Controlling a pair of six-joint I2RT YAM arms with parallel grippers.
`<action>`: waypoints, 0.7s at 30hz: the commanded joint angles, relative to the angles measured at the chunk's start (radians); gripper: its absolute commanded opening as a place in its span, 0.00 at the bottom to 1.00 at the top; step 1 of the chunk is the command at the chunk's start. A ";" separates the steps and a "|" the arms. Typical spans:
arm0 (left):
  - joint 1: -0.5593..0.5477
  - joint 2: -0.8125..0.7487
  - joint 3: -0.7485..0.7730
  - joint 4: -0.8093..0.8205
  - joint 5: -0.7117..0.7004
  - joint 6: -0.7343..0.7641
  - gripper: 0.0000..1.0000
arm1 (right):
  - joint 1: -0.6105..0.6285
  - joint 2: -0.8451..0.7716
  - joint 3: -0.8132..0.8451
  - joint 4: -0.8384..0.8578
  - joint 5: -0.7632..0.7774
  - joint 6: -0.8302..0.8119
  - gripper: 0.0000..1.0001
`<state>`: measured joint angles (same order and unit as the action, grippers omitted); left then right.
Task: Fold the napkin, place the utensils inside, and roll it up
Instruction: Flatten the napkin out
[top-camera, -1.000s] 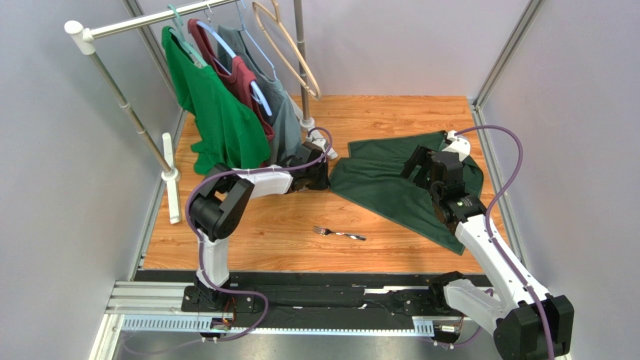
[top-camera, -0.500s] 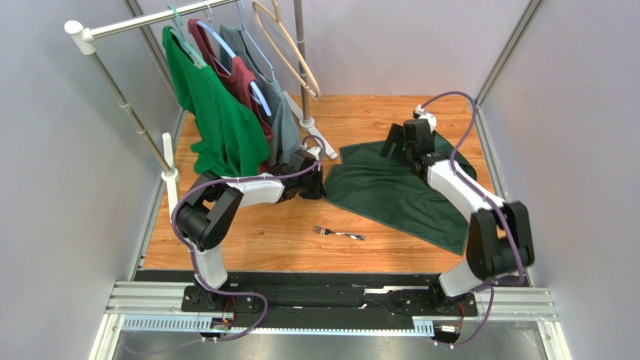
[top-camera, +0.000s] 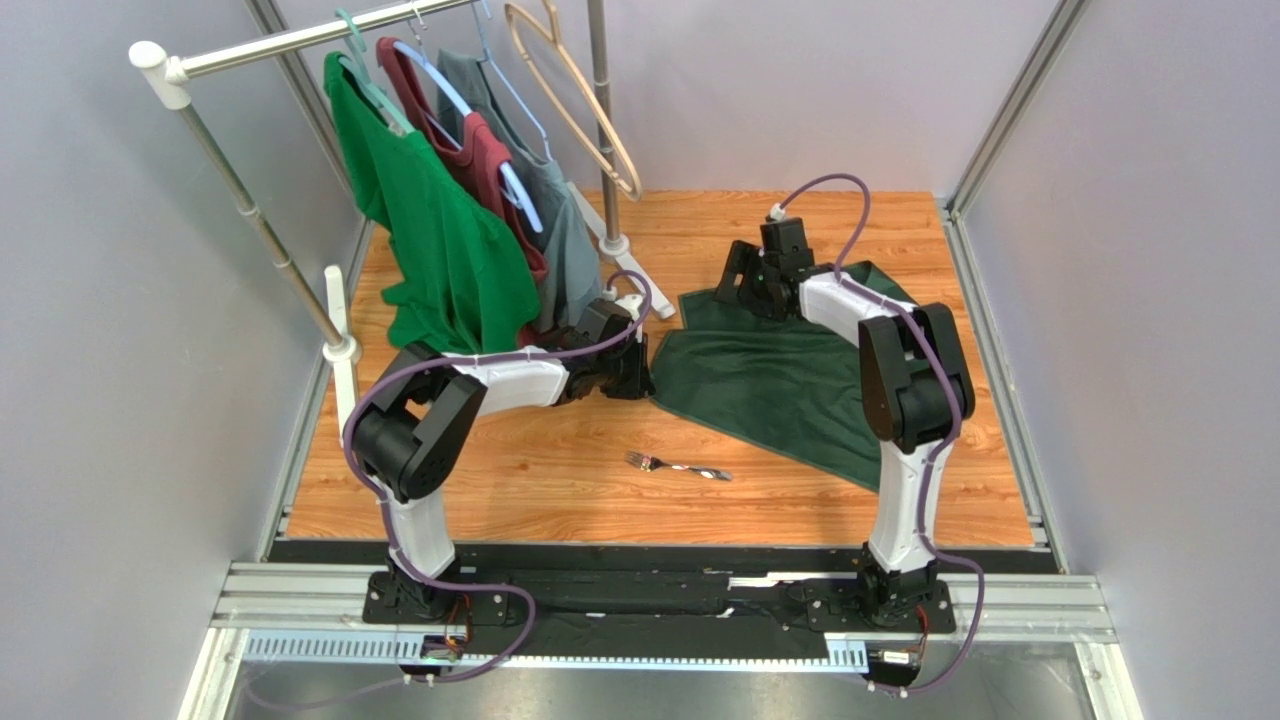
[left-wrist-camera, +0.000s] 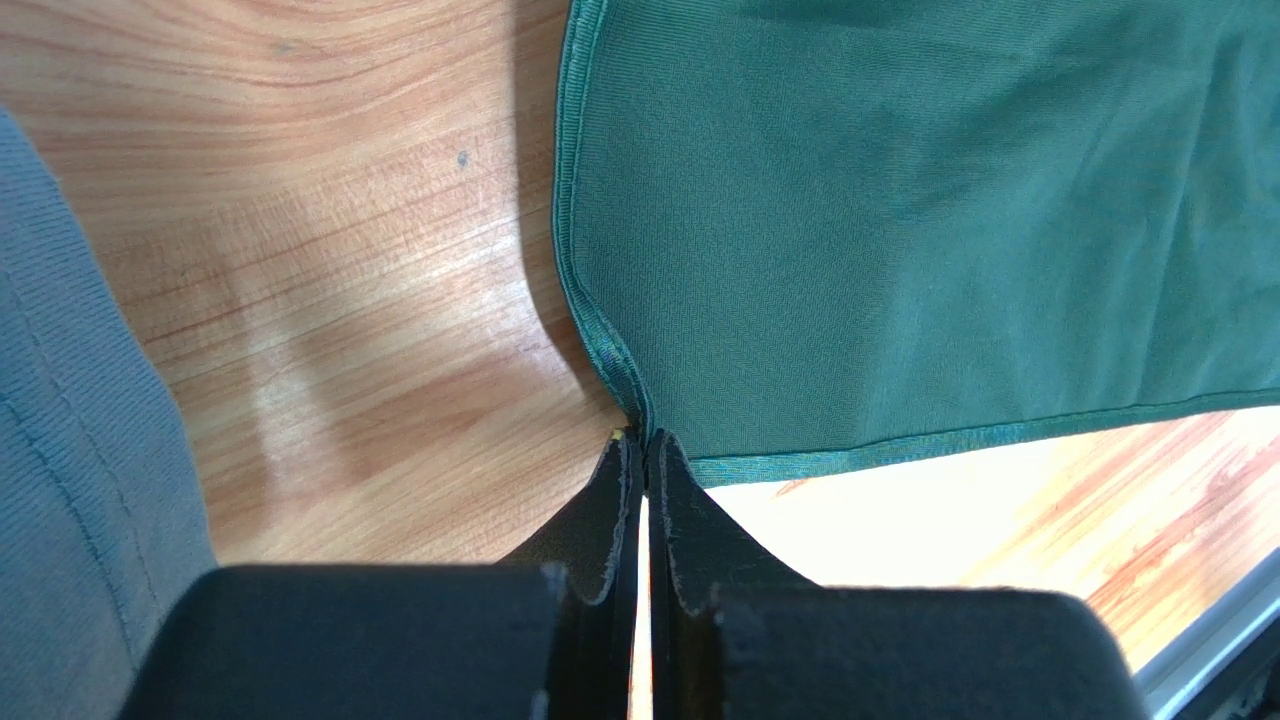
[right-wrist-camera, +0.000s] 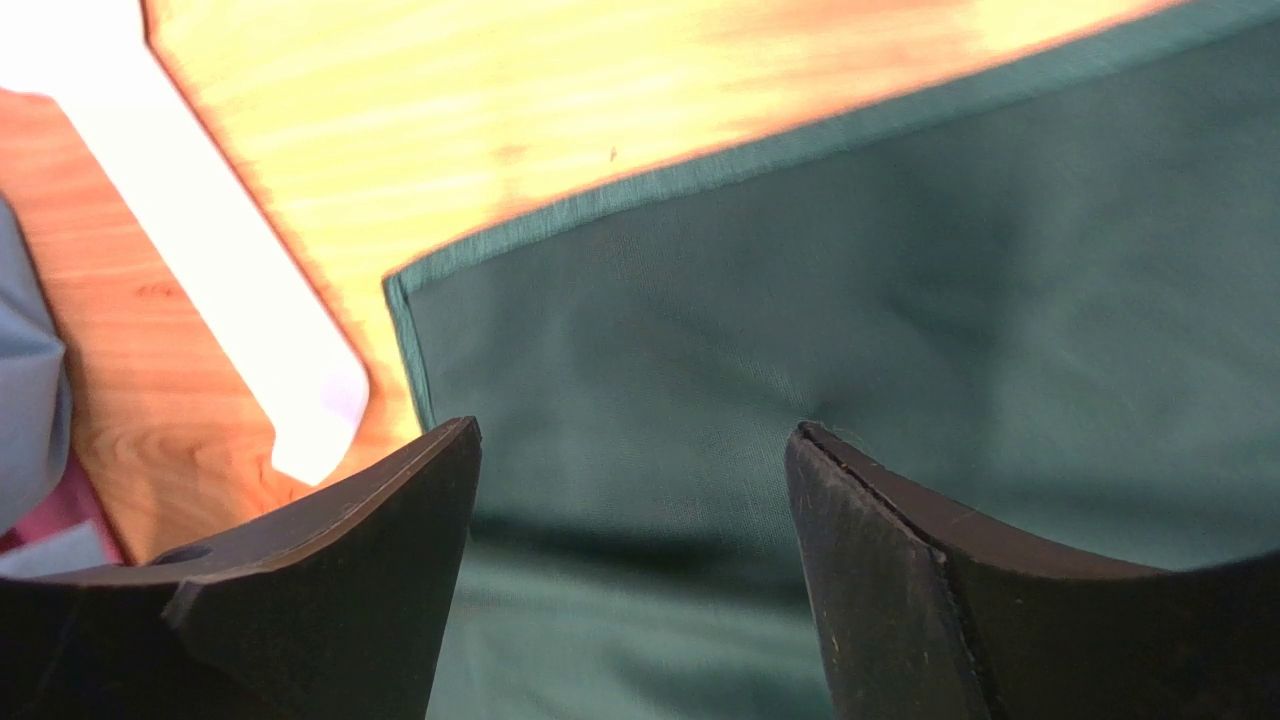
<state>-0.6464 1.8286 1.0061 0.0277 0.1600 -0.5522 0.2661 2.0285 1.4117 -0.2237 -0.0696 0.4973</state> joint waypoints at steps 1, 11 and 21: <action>-0.004 -0.003 0.026 0.034 0.027 0.014 0.00 | -0.011 0.062 0.098 0.026 -0.026 0.030 0.78; -0.004 -0.011 0.034 0.003 0.023 0.029 0.00 | -0.057 0.248 0.263 -0.088 0.048 0.099 0.77; -0.004 -0.018 0.019 -0.009 0.018 0.020 0.00 | -0.100 0.369 0.450 -0.160 0.113 0.176 0.77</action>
<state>-0.6464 1.8290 1.0073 0.0189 0.1730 -0.5411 0.1848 2.3222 1.8069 -0.2848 -0.0273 0.6361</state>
